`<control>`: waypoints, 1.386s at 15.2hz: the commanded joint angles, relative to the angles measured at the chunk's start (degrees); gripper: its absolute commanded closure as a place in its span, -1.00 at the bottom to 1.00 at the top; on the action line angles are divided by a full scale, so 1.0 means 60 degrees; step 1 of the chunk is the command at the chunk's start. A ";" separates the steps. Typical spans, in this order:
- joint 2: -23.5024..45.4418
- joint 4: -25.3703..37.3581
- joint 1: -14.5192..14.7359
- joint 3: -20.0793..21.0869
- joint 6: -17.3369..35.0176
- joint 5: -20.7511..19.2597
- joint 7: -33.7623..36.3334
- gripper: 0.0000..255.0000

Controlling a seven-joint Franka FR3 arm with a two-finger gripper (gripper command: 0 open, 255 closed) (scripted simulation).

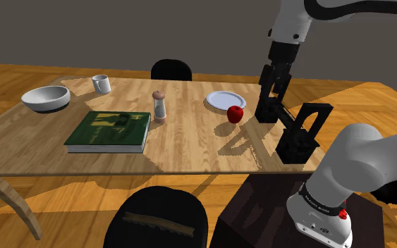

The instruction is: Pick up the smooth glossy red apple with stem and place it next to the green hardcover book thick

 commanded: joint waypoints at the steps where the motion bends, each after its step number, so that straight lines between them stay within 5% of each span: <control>1: 0.0000 0.0000 0.0000 0.0000 0.0000 0.0000 0.0000 -1.00; 11: 0.2043 -0.0532 -0.0497 -0.1098 0.2967 -0.1111 -0.1377 -1.00; 21: 0.5061 0.0238 -0.0790 -0.2186 0.5725 -0.1512 -0.2677 -1.00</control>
